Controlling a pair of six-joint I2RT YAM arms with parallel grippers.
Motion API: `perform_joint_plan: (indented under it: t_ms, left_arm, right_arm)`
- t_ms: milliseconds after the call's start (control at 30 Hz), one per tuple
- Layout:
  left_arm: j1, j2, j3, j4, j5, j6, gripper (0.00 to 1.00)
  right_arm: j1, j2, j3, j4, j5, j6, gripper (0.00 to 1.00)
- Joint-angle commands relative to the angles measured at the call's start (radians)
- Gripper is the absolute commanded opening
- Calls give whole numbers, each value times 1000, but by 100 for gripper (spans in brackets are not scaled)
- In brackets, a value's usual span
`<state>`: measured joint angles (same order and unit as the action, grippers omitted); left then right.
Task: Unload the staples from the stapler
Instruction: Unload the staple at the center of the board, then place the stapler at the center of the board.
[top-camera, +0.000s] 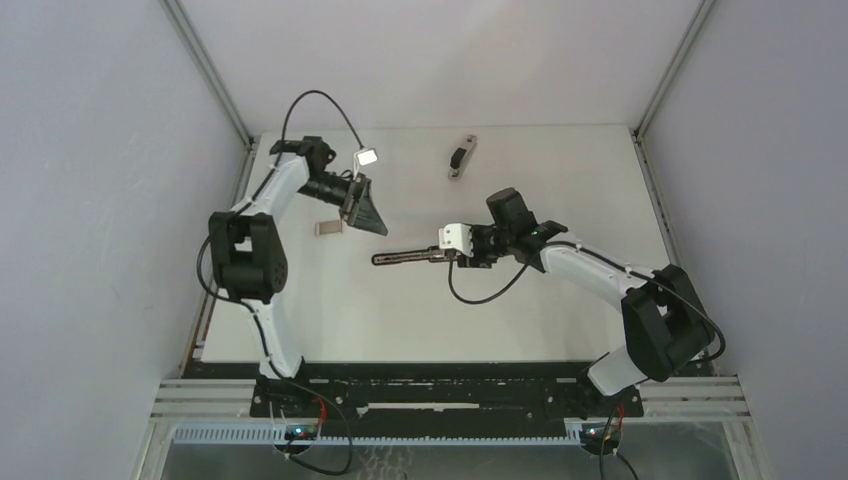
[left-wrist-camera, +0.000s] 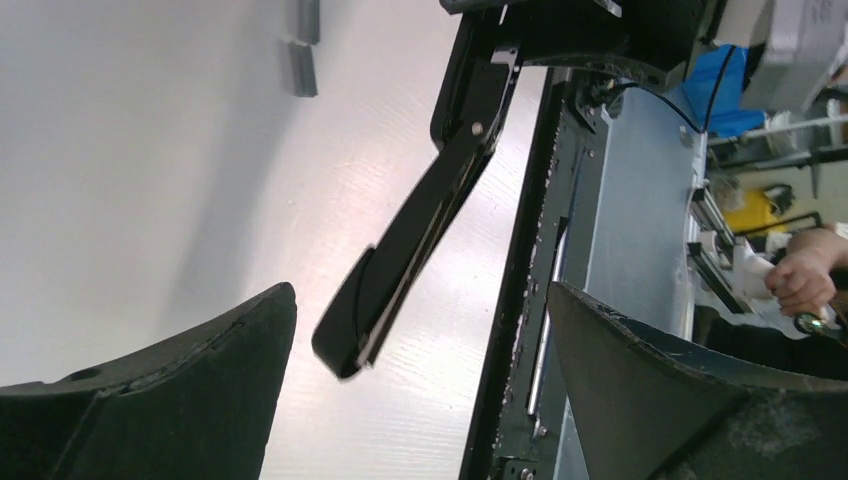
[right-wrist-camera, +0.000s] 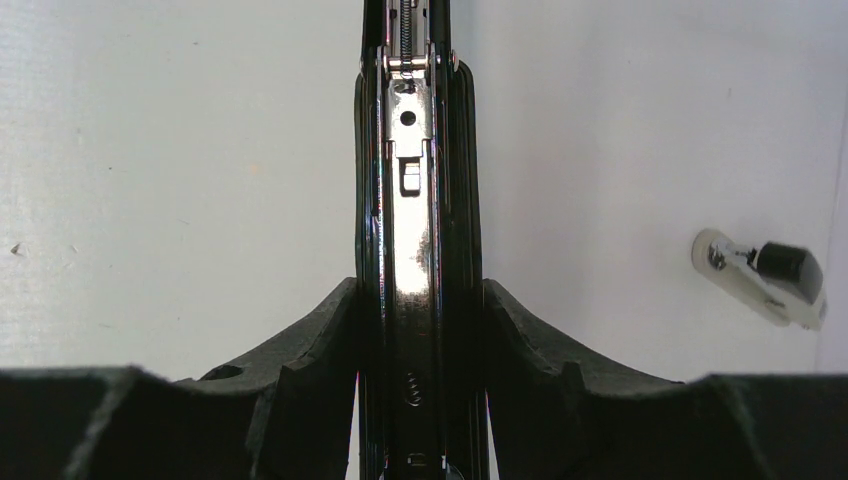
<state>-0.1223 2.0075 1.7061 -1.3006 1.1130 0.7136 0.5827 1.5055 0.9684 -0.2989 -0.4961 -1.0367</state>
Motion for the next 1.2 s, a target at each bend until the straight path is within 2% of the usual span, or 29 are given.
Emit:
perform_joint_plan:
  t_ms: [0,300,433,533,867,1167]
  left_arm:
    - [74,-123,-18,38,33,-36,100]
    - [179,-276,-227,355,-97,-278,100]
    - [198,-334,-317,490,-162,-396,100]
    - [197,-384,-372,554,-229,-421,100]
    - [199,-575,-506,595,-344,-402,100]
    - [207,-702,-599,574,-401,-350,100]
  right_arm:
    - [-63,-70,38,108,-93,100,21]
    - [-280,-115,36,233,-112,379,20]
    - [-368,-123,37,295,-42,479,20]
    - [-430,-117,37,341,11,553,20]
    - [-616,-66,38,432,191,774,20]
    - [-753,40,84,382,284,865,20]
